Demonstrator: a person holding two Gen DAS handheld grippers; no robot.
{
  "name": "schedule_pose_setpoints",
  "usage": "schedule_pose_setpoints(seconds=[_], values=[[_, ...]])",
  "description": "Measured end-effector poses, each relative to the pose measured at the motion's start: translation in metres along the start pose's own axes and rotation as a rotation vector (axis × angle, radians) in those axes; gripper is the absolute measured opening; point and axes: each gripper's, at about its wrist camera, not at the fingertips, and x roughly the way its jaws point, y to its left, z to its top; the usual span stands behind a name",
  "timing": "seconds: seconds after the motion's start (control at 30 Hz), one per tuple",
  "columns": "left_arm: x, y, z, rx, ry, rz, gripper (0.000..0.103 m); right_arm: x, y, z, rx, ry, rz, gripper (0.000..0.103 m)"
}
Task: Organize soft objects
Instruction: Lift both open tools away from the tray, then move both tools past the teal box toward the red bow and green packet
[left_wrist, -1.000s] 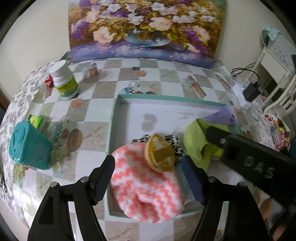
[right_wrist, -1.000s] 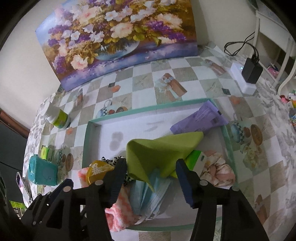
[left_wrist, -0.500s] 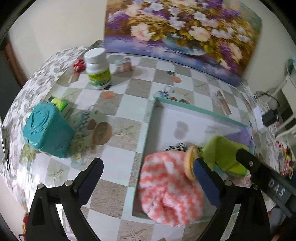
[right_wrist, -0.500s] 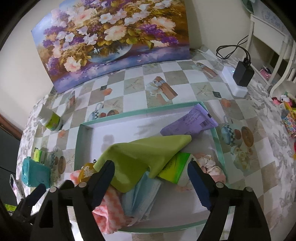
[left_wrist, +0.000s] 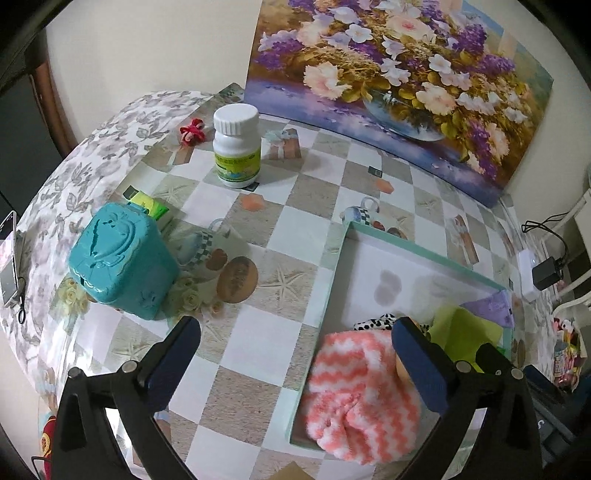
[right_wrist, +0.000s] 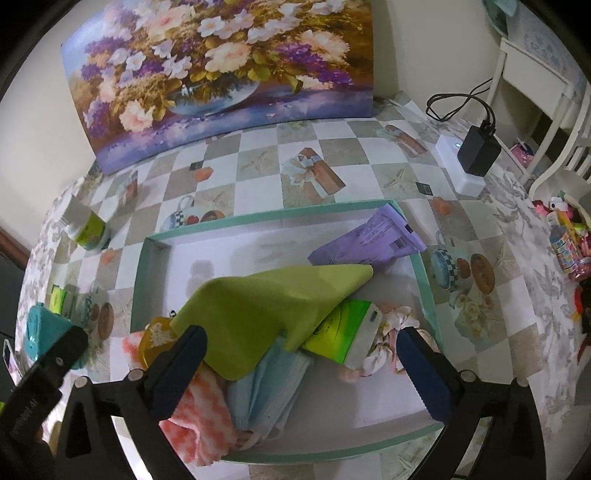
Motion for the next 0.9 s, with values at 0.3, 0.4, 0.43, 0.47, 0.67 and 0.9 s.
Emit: schedule_pose_setpoints(seconds=[0.3, 0.4, 0.43, 0.47, 0.67, 0.9], values=[[-0.007, 0.005, 0.004, 0.020, 0.011, 0.025, 0.103, -0.004, 0.009, -0.003, -0.005, 0.006, -0.037, 0.103], [-0.012, 0.013, 0.008, 0.005, 0.003, 0.034, 0.103, -0.008, 0.019, -0.004, -0.022, -0.003, -0.034, 0.103], [-0.015, 0.017, 0.009, -0.004, -0.004, 0.041, 0.103, -0.008, 0.022, -0.005, -0.026, -0.003, -0.022, 0.103], [-0.017, 0.021, 0.011, -0.013, -0.012, 0.051, 0.103, -0.010, 0.026, -0.006, -0.029, -0.005, -0.007, 0.103], [-0.029, 0.054, 0.025, -0.071, -0.054, 0.103, 0.103, -0.015, 0.048, -0.009, -0.060, -0.020, 0.008, 0.103], [-0.036, 0.092, 0.037, -0.132, -0.072, 0.134, 0.103, -0.020, 0.082, -0.017, -0.138, -0.033, 0.044, 0.103]])
